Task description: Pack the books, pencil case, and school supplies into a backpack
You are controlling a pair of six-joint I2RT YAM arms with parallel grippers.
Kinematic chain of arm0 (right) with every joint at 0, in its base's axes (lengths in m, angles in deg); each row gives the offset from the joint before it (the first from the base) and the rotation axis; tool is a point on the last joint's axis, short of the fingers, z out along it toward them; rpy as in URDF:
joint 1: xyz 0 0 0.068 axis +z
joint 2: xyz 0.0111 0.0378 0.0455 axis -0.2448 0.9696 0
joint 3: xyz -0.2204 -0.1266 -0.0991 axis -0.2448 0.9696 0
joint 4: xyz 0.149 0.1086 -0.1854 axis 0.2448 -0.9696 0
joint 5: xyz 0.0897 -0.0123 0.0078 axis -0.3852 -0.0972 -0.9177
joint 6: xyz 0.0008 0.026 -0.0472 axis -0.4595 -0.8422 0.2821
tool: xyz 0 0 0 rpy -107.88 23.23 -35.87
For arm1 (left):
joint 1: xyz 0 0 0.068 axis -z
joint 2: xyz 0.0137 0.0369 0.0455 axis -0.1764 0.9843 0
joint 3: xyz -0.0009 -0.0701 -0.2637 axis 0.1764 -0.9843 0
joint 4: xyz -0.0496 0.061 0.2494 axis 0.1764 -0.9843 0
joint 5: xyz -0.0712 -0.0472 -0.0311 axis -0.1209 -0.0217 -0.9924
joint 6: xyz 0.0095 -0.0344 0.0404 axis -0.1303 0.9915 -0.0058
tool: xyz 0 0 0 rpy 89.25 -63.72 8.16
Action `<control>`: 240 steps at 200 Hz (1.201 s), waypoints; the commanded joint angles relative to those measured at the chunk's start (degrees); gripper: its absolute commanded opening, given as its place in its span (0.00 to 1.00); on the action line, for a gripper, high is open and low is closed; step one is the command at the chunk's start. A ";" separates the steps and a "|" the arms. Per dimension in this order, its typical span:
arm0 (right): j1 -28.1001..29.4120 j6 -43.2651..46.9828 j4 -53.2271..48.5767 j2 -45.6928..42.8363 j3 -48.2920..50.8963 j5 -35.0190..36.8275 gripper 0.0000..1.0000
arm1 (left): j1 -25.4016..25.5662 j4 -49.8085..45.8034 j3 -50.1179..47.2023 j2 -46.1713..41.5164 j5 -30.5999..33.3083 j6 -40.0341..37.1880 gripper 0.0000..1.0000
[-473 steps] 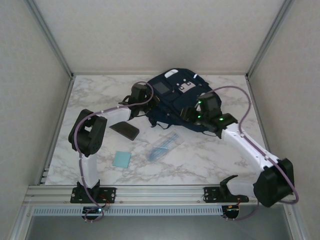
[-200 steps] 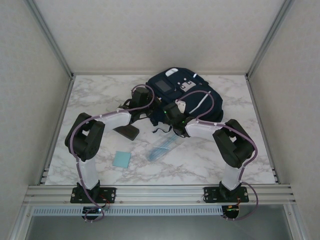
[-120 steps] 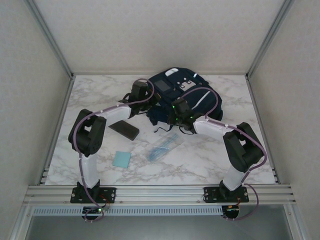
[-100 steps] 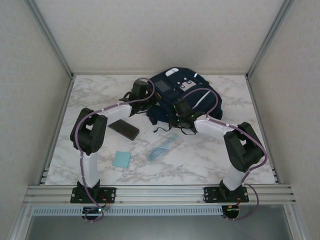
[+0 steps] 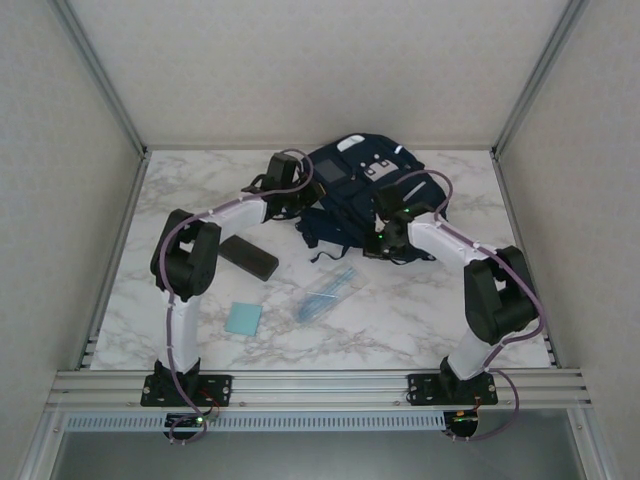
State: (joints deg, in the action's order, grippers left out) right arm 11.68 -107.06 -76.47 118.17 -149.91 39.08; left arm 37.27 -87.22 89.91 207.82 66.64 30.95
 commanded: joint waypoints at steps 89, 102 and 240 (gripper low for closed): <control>-1.37 -2.19 -0.40 4.50 -8.43 -22.59 0.00 | 2.16 12.87 -17.73 -12.59 0.96 11.88 0.74; -1.00 -2.51 0.39 5.31 -8.99 -24.40 0.00 | 4.14 14.14 -19.85 -12.49 0.50 14.82 0.74; -2.50 8.45 -24.59 2.50 -2.75 -5.84 0.00 | 3.50 -0.27 -13.63 -6.13 1.31 0.21 0.00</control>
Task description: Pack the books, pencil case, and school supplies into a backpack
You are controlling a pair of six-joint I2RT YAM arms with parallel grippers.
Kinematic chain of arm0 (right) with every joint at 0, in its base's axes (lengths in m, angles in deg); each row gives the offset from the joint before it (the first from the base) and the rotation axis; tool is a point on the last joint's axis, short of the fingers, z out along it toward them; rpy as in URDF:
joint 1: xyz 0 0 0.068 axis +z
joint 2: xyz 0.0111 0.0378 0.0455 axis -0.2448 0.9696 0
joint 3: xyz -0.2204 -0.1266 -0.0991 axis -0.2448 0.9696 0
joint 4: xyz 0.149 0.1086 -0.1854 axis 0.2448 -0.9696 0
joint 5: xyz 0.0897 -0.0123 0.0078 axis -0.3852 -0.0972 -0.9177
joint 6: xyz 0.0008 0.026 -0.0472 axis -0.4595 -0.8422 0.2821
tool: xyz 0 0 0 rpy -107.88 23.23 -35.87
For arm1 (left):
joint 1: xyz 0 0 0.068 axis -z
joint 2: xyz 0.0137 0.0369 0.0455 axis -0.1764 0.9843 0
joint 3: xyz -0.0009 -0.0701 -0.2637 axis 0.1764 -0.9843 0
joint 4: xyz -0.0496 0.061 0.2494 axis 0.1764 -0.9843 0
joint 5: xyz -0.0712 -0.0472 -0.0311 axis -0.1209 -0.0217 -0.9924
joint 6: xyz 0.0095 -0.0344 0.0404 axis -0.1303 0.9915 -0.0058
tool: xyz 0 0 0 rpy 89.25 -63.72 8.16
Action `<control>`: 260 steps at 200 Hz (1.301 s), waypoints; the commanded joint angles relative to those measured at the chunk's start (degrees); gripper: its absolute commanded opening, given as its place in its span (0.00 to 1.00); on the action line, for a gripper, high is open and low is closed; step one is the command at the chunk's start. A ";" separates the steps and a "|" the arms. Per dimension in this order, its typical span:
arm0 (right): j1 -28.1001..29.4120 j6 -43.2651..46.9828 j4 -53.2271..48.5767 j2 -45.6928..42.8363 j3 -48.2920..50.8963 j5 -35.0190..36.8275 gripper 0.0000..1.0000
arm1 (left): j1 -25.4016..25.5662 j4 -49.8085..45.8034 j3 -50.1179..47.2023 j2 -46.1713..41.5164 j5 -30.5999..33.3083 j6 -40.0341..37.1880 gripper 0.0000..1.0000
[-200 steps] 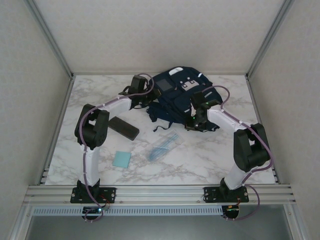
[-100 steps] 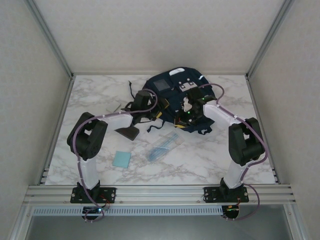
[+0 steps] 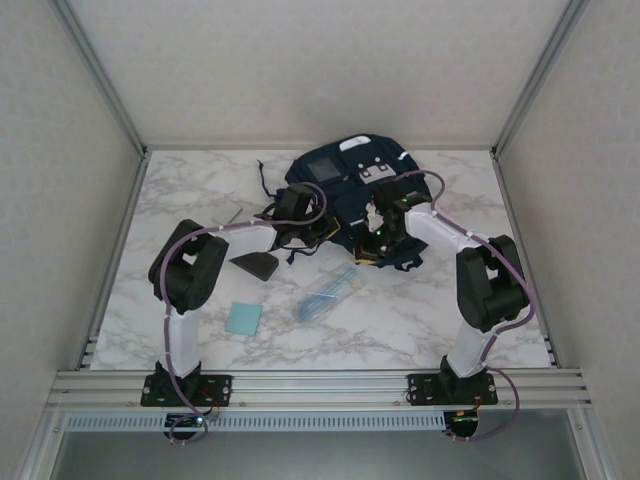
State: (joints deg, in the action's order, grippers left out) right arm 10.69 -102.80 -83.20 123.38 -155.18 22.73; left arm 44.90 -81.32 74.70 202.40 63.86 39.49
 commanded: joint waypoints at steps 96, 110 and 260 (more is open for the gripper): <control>-4.31 3.65 -20.79 -0.89 -3.31 16.78 0.00 | -12.29 -12.87 7.00 2.03 13.44 -18.86 0.00; -2.66 3.76 -18.26 -0.55 -2.36 13.32 0.00 | -12.59 -12.82 10.62 4.26 12.87 -18.90 0.00; 0.28 13.39 -1.63 -4.83 -4.76 12.98 0.50 | -10.63 -18.48 -2.69 -12.01 4.31 -15.31 0.84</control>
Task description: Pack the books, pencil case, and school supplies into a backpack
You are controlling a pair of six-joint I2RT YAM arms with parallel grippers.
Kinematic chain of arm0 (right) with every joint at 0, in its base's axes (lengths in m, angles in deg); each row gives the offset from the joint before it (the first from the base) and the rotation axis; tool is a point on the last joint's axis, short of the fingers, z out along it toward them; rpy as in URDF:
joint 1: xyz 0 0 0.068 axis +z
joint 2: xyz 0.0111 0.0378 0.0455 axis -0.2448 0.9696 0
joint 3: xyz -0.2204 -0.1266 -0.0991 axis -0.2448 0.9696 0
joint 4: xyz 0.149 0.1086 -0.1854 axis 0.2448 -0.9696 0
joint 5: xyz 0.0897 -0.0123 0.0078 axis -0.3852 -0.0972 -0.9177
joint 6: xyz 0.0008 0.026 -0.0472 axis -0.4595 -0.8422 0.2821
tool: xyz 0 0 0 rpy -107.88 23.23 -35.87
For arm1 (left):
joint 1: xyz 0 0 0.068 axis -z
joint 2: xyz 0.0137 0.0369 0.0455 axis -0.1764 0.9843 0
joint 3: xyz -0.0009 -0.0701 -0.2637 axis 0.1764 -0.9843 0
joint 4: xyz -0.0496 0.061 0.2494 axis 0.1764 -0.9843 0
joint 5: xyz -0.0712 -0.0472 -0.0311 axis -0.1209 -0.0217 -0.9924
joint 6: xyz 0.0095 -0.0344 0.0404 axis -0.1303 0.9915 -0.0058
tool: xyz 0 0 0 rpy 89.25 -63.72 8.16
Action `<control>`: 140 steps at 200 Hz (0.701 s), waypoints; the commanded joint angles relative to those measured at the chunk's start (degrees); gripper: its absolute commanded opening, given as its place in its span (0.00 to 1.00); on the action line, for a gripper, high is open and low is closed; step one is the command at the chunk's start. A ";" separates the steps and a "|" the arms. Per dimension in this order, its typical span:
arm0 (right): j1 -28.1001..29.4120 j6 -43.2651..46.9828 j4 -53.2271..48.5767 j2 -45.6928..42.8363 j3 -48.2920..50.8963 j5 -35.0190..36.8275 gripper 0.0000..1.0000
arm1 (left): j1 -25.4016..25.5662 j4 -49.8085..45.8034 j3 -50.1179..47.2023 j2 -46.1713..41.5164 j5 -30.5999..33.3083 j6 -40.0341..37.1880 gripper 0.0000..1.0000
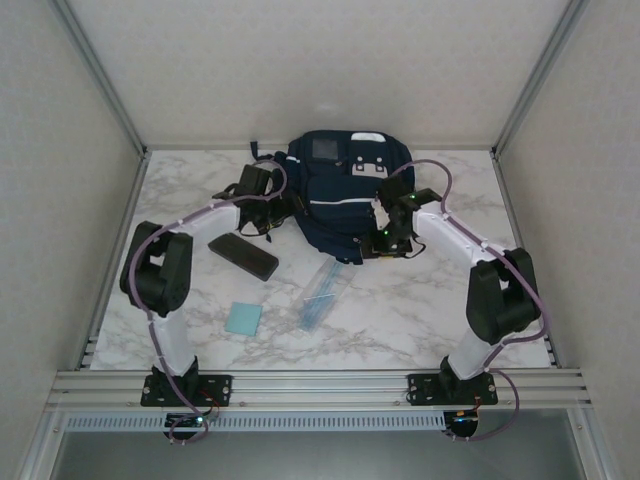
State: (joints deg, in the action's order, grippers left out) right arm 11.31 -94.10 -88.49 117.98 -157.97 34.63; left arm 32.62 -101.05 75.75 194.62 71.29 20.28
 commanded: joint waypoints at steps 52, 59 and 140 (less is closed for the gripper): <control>-0.51 7.79 11.56 5.38 -3.15 0.74 0.54 | 8.75 11.94 -9.64 -4.83 -3.93 14.63 0.86; -0.45 8.09 12.24 6.03 -3.17 0.55 0.54 | 9.42 13.18 -9.64 -4.30 -3.87 15.82 0.86; -0.43 6.34 18.01 8.53 0.74 -7.36 0.47 | 11.20 20.22 -6.09 1.75 -1.39 20.75 0.86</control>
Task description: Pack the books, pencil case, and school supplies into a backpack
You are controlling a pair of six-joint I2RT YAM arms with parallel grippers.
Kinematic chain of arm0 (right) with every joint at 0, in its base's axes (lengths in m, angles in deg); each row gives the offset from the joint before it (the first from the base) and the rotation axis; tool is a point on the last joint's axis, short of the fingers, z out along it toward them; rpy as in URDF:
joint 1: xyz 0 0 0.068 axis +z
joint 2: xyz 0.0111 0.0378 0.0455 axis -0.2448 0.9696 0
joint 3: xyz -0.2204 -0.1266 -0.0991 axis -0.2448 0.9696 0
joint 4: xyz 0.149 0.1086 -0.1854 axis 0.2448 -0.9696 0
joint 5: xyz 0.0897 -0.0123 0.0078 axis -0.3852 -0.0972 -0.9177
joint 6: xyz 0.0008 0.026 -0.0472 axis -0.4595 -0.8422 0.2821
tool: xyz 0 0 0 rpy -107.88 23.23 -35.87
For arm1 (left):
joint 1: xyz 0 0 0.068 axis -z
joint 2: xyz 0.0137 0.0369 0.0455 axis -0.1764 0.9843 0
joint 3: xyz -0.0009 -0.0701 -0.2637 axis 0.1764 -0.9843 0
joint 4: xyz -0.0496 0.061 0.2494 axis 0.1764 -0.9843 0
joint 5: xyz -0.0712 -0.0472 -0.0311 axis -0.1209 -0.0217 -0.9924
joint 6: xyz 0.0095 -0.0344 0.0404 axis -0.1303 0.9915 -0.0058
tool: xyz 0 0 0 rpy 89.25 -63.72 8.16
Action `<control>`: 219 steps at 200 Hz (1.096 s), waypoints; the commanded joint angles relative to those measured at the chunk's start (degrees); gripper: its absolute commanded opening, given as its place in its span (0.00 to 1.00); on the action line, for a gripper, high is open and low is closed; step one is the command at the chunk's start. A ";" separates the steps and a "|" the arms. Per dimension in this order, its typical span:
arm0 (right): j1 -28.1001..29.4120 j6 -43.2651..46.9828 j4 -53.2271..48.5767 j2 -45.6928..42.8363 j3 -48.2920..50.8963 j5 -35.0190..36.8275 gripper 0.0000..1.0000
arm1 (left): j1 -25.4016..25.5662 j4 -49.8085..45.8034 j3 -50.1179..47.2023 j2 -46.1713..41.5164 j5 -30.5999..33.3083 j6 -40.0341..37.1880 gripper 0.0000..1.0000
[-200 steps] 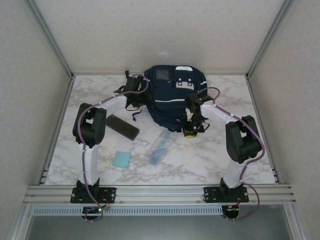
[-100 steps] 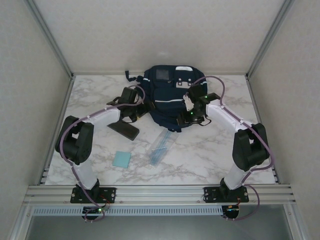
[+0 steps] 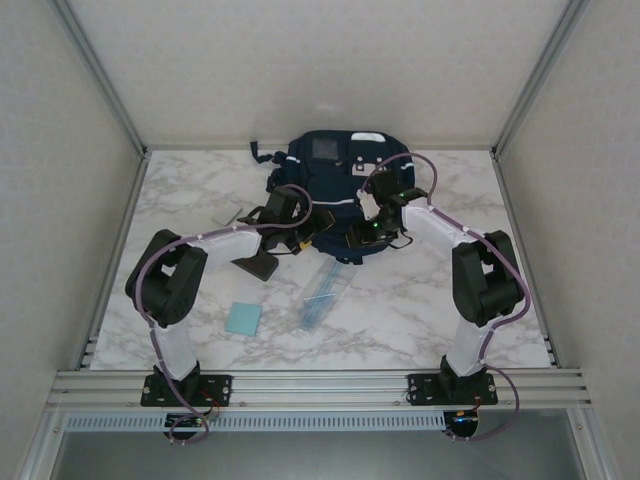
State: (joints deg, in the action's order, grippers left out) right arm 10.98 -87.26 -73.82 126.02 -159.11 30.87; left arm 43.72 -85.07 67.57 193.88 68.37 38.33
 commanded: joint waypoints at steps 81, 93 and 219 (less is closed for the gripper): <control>-0.10 -1.20 2.05 0.69 2.79 -2.64 0.03 | -0.25 3.93 3.77 7.18 4.34 1.35 0.44; -0.10 -1.34 1.92 0.25 3.58 -2.15 0.04 | -0.50 3.80 4.29 7.97 3.89 0.99 0.35; 0.35 -4.11 -25.72 1.57 -3.49 9.68 0.00 | -4.35 -8.92 8.89 7.06 3.65 -12.00 0.00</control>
State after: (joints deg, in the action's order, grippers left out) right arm 12.25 -89.75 -81.47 126.15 -161.97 34.03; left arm 43.42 -91.96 75.27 200.28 67.49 31.19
